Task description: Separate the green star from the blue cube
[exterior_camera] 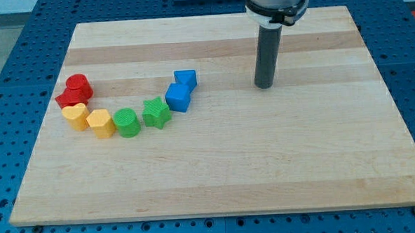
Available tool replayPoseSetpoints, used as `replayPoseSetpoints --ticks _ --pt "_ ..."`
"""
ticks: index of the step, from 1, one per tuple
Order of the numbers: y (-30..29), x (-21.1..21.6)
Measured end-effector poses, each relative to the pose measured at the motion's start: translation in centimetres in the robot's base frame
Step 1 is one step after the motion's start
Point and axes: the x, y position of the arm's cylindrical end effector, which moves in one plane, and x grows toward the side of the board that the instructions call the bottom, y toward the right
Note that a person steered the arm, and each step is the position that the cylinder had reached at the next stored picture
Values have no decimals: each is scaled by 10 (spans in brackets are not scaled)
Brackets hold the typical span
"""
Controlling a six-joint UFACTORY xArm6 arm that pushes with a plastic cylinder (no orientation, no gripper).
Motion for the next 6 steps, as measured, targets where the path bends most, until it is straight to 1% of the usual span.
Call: replayPoseSetpoints --ticks 1,2,3,4,6 --pt "0 0" --pt "0 -10" --pt "-12 -55" --pt "-45 -65" --pt "-116 -65"
